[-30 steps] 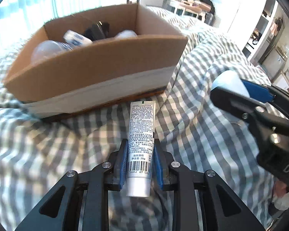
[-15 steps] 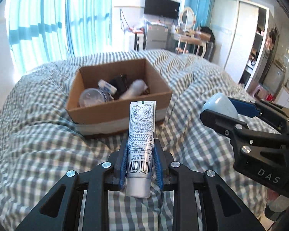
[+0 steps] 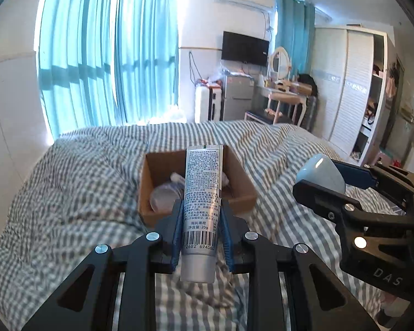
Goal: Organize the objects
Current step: 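Carry tube and earbud case over the box and open both tools inside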
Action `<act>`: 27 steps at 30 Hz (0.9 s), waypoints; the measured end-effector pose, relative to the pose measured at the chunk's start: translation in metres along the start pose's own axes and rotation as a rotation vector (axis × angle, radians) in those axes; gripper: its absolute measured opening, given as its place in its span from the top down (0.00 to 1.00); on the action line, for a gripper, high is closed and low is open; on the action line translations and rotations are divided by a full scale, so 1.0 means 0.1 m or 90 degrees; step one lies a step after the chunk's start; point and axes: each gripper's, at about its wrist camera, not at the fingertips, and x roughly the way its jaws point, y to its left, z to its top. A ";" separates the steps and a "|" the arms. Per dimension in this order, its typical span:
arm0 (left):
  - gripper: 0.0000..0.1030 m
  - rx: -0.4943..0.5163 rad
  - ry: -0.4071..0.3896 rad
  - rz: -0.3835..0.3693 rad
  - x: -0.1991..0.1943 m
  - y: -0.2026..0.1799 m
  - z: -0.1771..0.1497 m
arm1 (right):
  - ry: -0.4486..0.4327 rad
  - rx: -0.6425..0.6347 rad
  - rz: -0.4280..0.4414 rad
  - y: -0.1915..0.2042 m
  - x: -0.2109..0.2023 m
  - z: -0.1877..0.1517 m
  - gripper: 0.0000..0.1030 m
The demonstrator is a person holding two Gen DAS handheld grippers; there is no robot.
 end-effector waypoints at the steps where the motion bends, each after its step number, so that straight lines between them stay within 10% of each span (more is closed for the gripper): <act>1: 0.76 0.000 -0.005 0.003 0.03 0.02 0.06 | -0.004 0.000 0.005 0.00 0.02 0.06 0.51; 14: 0.76 -0.014 0.020 0.041 1.10 0.41 0.69 | 0.010 0.030 0.032 -0.26 1.06 0.90 0.51; 27: 0.76 -0.008 0.147 0.026 2.35 0.54 0.43 | 0.149 0.047 0.052 -0.55 2.68 0.56 0.51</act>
